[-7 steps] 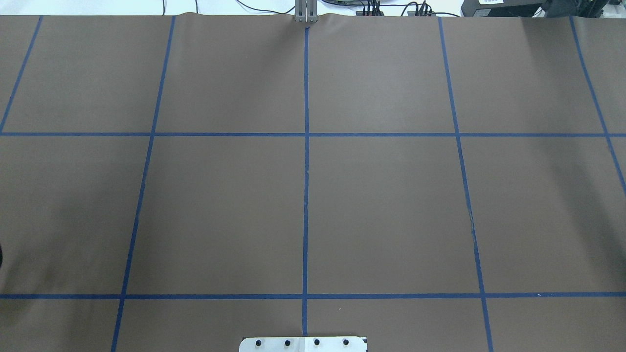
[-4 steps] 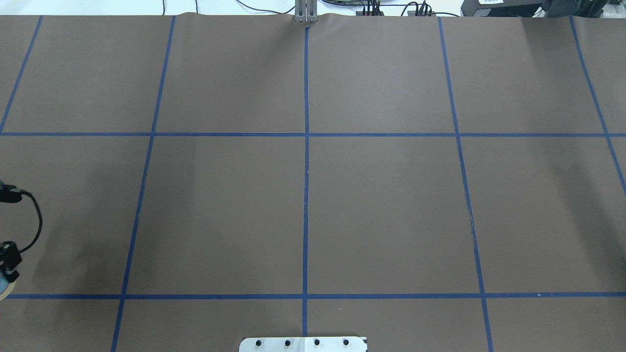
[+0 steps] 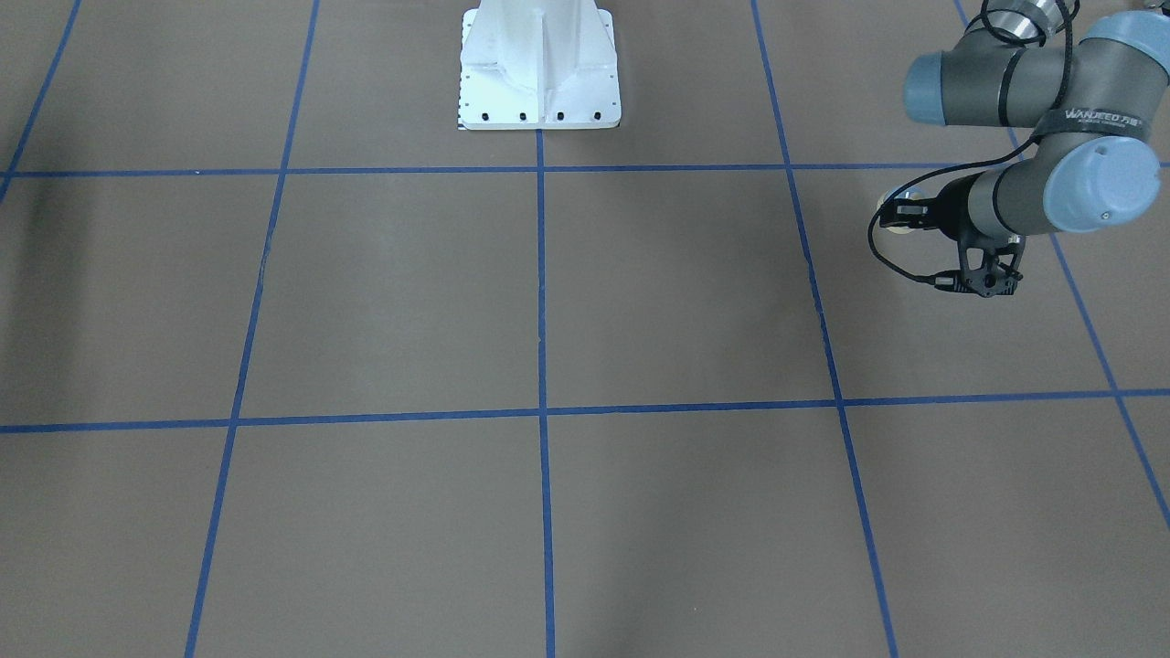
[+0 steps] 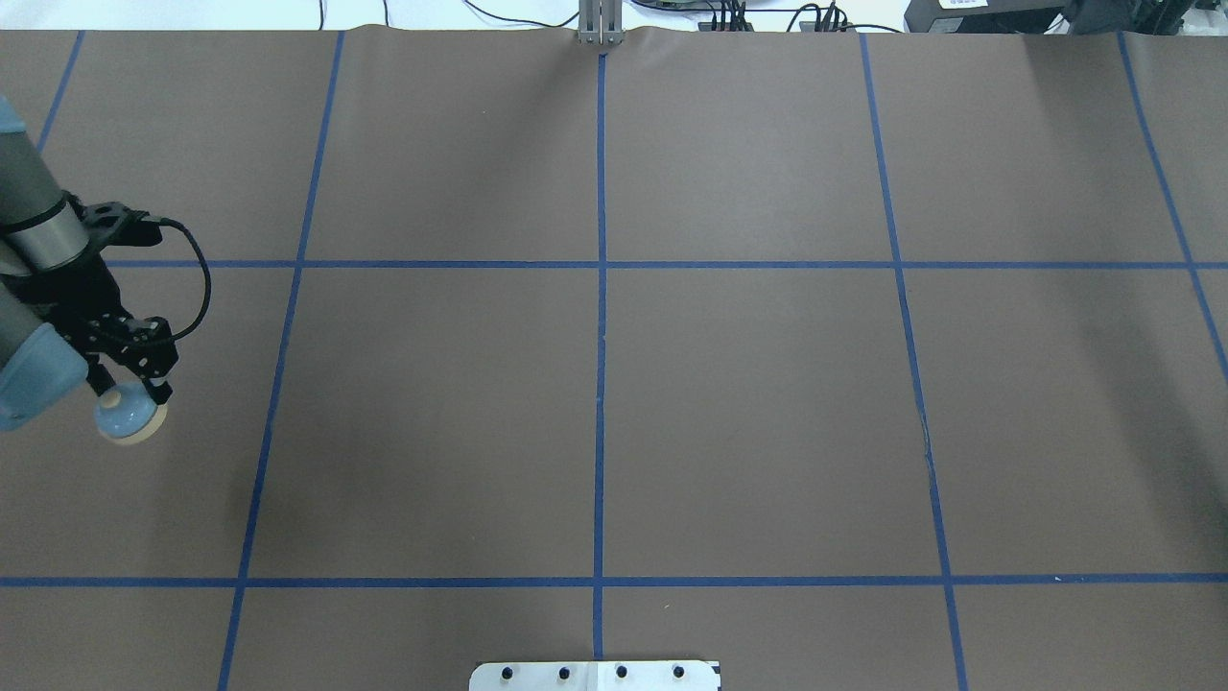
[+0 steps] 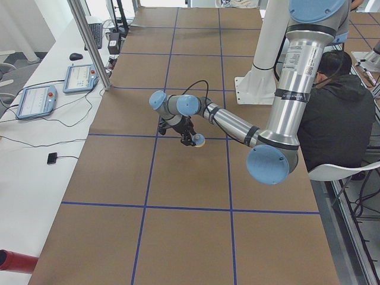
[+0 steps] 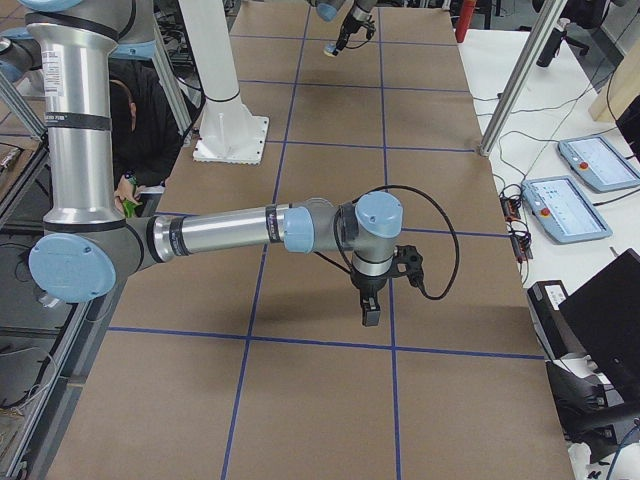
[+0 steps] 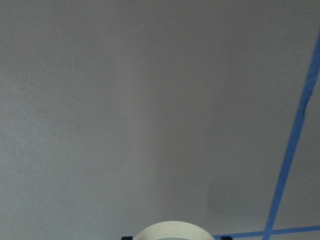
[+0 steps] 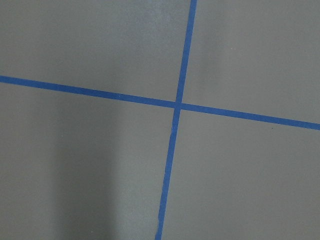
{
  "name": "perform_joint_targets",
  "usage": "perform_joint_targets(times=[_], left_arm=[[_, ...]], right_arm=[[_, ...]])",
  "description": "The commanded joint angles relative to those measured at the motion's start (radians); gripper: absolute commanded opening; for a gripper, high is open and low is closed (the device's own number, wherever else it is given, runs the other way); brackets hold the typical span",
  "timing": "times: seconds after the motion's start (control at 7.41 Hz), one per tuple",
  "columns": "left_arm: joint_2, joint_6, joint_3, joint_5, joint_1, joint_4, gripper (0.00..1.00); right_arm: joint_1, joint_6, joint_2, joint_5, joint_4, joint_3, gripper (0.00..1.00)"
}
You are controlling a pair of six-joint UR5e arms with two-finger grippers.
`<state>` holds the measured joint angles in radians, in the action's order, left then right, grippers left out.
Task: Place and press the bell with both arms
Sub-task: 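Carry the bell with the left gripper toward the table center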
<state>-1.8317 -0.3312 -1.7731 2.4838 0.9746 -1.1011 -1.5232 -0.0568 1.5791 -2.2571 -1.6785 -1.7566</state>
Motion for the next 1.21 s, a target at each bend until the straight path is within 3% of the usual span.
perform_joint_targets(times=[0.0, 0.54, 0.67, 0.94, 1.08], left_arm=[[-0.189, -0.095, 0.102, 0.001, 0.007, 0.009, 0.25], [-0.564, -0.273, 0.383, 0.003, -0.049, -0.005, 0.25], [-0.618, -0.361, 0.435, 0.003, -0.089, -0.076, 0.25], [-0.711, -0.631, 0.596, -0.022, -0.169, -0.364, 0.25], [-0.766, -0.697, 0.672, -0.098, -0.213, -0.435, 0.25]], right_arm=[[0.000, 0.000, -0.005, 0.001, 0.000, -0.001, 1.00], [0.000, 0.000, -0.007, 0.001, 0.000, -0.004, 1.00], [0.000, 0.000, -0.007, 0.001, 0.000, -0.004, 1.00], [0.000, 0.000, -0.005, 0.001, 0.000, -0.001, 1.00], [0.000, 0.000, -0.005, 0.001, 0.000, -0.001, 1.00]])
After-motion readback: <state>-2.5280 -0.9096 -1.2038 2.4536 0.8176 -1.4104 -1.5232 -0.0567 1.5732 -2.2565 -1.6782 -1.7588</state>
